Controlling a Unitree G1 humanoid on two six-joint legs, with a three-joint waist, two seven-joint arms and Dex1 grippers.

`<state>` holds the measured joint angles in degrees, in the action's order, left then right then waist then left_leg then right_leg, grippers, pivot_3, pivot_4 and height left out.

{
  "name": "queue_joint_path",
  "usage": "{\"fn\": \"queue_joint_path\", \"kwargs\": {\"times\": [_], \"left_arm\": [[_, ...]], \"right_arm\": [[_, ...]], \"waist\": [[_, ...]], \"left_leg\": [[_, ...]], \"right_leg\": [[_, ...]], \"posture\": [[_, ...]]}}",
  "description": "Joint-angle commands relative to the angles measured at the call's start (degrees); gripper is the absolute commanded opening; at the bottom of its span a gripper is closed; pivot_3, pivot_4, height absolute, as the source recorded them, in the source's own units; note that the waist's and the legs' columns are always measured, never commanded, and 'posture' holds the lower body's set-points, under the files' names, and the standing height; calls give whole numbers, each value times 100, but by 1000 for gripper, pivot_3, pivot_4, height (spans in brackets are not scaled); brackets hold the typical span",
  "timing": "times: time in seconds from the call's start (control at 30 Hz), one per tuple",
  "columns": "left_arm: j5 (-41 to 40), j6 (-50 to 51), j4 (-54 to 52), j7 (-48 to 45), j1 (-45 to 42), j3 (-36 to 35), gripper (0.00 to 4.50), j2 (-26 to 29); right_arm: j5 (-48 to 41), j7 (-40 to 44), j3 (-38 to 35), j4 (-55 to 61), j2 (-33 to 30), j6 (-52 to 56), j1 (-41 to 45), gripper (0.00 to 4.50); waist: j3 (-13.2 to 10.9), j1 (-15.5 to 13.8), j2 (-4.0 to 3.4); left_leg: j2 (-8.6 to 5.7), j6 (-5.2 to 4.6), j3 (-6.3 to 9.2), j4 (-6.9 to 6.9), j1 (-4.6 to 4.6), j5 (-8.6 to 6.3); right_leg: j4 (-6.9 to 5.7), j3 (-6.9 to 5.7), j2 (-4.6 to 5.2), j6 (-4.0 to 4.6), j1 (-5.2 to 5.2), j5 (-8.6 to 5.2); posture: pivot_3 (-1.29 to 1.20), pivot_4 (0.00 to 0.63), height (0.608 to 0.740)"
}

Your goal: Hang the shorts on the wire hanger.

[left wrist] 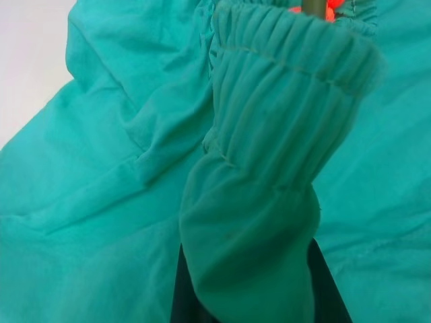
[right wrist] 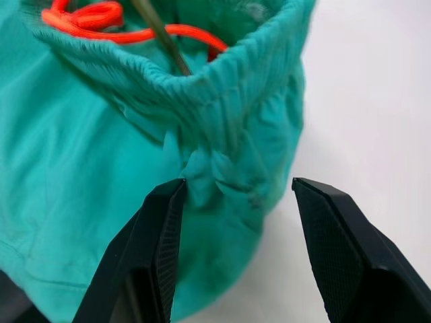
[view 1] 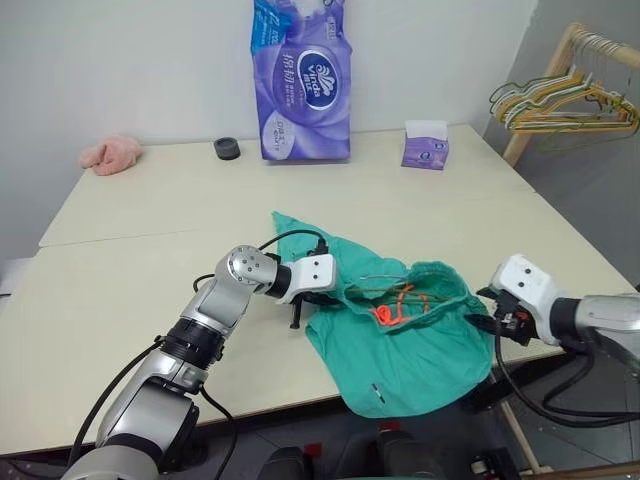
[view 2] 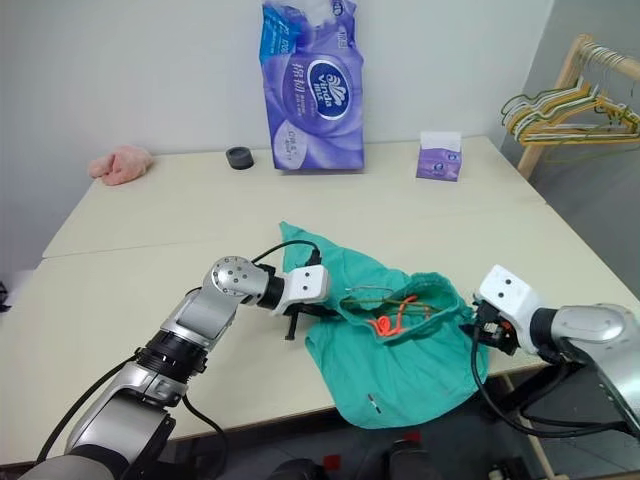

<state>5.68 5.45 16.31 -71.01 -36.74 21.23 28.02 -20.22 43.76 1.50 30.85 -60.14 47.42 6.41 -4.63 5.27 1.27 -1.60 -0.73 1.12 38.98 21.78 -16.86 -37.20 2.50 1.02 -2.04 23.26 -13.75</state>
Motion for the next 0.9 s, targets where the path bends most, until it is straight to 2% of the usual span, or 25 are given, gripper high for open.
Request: {"fn": "queue_joint_path", "kwargs": {"times": [0.03, 0.2, 0.37, 0.63, 0.87, 0.9], "left_arm": [[-52, -95, -124, -38, -134, 23, 0, 15], [-77, -76, -151, -29, -152, 19, 0, -2], [-91, -74, -160, -27, -163, 8, 0, -4], [-208, 34, -275, -105, -97, -44, 0, 5], [-649, 337, -335, -266, -101, -217, 0, -114], [-731, 386, -342, -326, -116, -253, 565, -117]], "right_arm": [[130, 181, 222, -73, 46, -225, 316, 2685], [875, 447, 1099, -764, 85, -811, 956, 2685], [1253, 757, 1528, -1138, 171, -1086, 1306, 2685], [1465, 1150, 1604, -1206, 270, -1229, 1484, 27], [1437, 1316, 1447, -969, 300, -1181, 1448, 7], [1424, 1341, 1409, -935, 268, -1181, 1421, 0]], "waist": [[0, 0, 0], [3, 6, -4], [5, 7, -7], [7, -1, -10], [11, -6, -17], [11, -5, -17]], "left_leg": [[0, 0, 0, 0, 0, 0], [-1, 0, 0, 2, -1, 0], [-1, 0, 2, 2, 1, 0], [-1, 0, 2, 2, 1, 0], [-2, 0, 3, 2, 1, 0], [-2, 0, 3, 2, 1, 0]], "right_leg": [[0, 0, 0, 0, 0, 0], [0, 0, 0, -1, 0, 0], [-2, -2, 0, 0, 2, 1], [-2, -1, 1, 0, 2, 1], [-3, -1, 2, 1, 2, 1], [-3, -2, 2, 1, 3, 1]], "posture": [[-200, 57, 740], [-196, 53, 740], [-192, 51, 740], [-185, 48, 740], [-192, 51, 740], [-193, 51, 740]]}}
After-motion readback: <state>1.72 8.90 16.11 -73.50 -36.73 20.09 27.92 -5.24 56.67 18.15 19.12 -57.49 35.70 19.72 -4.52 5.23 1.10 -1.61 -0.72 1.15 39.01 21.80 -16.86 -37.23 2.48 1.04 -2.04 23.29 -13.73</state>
